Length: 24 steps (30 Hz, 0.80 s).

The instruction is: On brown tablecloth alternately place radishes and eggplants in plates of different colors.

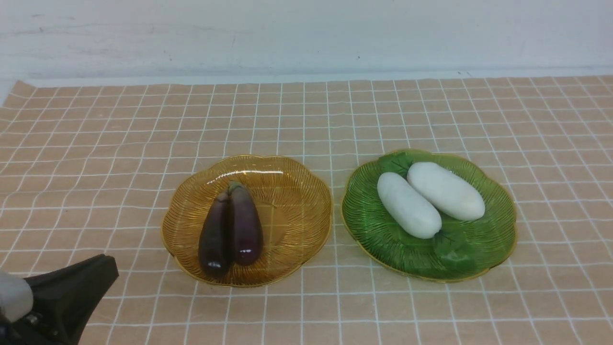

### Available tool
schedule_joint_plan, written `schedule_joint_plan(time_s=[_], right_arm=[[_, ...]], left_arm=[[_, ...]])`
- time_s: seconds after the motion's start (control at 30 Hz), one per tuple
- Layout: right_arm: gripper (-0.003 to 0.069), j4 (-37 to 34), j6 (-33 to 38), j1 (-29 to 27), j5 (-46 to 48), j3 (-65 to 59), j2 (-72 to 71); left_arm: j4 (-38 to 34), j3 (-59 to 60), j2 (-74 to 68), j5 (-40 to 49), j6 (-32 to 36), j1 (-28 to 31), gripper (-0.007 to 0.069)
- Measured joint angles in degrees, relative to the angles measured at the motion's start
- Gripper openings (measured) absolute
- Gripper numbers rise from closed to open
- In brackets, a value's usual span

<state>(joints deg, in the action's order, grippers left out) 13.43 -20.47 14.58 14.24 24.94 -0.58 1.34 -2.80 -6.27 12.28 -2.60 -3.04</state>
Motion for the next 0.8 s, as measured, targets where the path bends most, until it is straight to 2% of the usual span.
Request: schedule_joint_plan(time_s=[0.07, 0.27, 0.8], right_arm=[[-0.0015, 0.00, 0.00, 0.00, 0.00, 0.00, 0.00], [-0.0015, 0.00, 0.00, 0.00, 0.05, 0.00, 0.00], [-0.0015, 0.00, 0.00, 0.00, 0.05, 0.00, 0.00]], left_arm=[[0.26, 1.83, 3.73, 3.43, 1.22, 1.81, -0.0004], [0.39, 4.39, 6.79, 9.53, 5.18, 2.11, -0.0004], [-0.05, 4.39, 6.95, 9.72, 5.99, 2.11, -0.0004]])
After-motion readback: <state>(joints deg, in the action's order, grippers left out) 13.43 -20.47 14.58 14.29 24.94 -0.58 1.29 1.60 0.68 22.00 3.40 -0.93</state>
